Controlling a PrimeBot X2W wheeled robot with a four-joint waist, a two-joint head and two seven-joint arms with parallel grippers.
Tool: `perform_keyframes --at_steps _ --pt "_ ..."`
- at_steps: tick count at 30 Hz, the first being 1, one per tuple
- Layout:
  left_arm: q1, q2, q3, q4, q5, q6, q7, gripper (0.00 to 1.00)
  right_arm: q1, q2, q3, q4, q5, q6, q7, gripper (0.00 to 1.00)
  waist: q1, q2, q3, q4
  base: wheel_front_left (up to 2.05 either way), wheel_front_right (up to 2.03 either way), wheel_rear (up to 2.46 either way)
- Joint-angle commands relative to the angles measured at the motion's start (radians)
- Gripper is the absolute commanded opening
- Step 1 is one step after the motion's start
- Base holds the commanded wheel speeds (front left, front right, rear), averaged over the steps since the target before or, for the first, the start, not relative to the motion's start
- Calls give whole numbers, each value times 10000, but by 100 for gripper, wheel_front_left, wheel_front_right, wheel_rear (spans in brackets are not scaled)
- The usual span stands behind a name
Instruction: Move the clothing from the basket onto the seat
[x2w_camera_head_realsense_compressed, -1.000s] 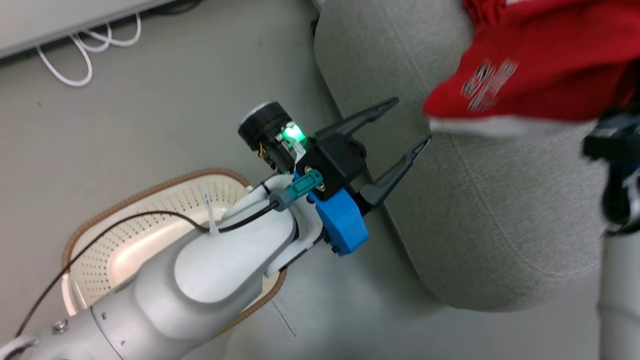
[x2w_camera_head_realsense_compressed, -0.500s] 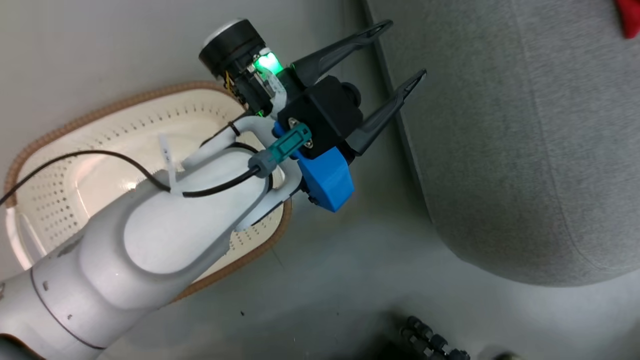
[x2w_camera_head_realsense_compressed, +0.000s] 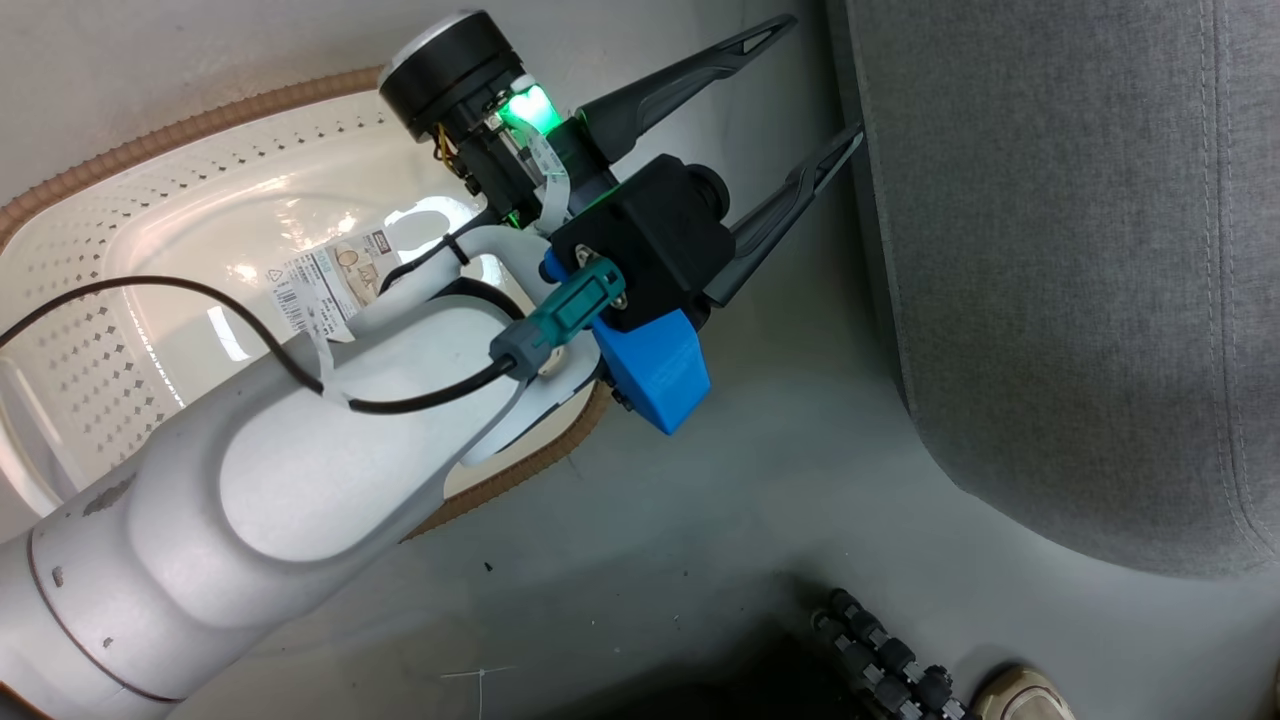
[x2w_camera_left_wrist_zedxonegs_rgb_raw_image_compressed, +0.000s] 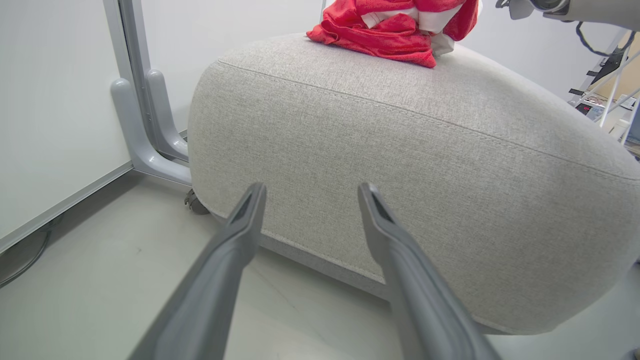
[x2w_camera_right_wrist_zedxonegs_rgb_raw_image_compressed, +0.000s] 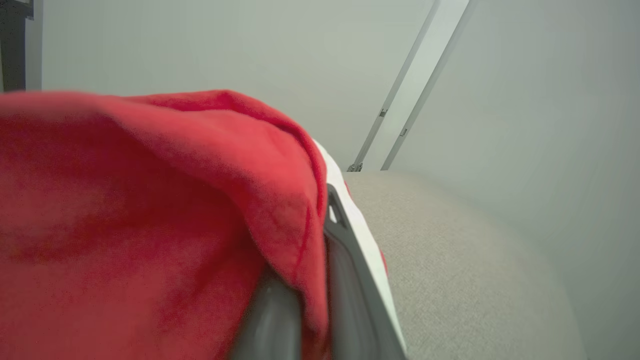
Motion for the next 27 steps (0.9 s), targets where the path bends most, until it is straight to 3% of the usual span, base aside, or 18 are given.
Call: perform_keyframes --at_steps 1,7,8,9,13,19,27 --pt "-86 49 -16 -74 4 26 -26 100 229 214 -113 150 -150 -5 2 0 -1 0 19 44 0 0 0" --pt "4 132 -24 -34 -69 63 -82 100 429 810 -227 441 -576 -5 2 0 -1 0 -44 53 0 0 0" --pt "26 143 -23 -13 -89 61 -85 100 404 891 -271 504 -647 -5 2 30 -1 0 -73 54 0 0 0" --pt "46 152 -25 8 -103 62 -106 100 356 951 -306 528 -740 -5 2 100 -1 0 -107 55 0 0 0" --pt "165 173 17 126 -160 93 -265 100 336 1384 -323 167 -1251 -5 2 100 -1 0 -380 46 0 0 0" --pt "661 -36 142 530 -421 267 -1032 100 1528 2082 -1 -967 -2088 -6 2 100 -1 0 -1462 199 0 0 0" --pt "1855 -306 811 1511 -1164 631 -2230 100 3813 1578 1042 -2256 -1185 -6 2 100 -1 0 -3597 679 0 0 0"
